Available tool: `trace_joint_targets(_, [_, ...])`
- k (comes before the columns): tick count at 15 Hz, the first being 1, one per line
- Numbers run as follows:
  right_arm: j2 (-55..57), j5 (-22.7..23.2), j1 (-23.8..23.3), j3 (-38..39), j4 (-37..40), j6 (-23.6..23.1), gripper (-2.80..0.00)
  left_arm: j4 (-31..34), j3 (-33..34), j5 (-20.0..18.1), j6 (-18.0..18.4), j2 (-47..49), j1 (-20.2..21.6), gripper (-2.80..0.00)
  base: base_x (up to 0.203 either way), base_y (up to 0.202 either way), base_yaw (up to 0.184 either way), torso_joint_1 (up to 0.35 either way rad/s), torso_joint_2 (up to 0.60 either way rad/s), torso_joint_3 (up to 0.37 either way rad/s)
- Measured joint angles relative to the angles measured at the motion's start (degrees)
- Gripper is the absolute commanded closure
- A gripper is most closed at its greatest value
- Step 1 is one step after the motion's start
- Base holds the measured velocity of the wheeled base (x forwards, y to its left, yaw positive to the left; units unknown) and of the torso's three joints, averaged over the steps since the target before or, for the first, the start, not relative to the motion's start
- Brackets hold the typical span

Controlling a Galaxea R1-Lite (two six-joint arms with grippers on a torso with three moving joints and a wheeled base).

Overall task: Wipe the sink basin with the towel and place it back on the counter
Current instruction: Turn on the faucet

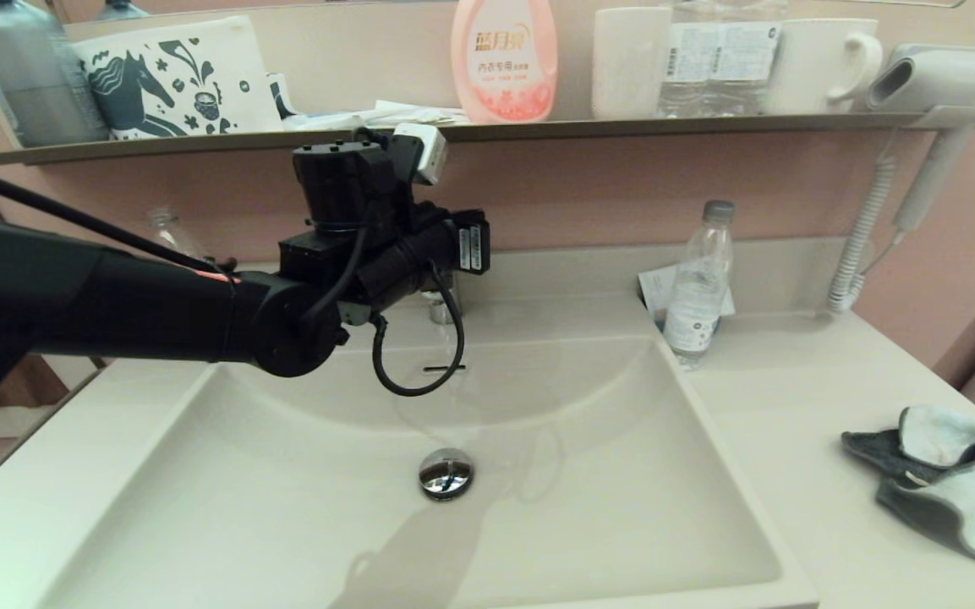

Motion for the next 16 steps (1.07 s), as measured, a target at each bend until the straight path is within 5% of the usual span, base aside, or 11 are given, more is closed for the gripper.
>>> trace_joint_targets(16, [-0.02,0.0,0.0,0.0,0.01,0.02,0.0,-0.02,-3.69,3.8,1.85,2.04,2.41,0.0,0.0,0.0,0.0,0.0,0.0,0.0])
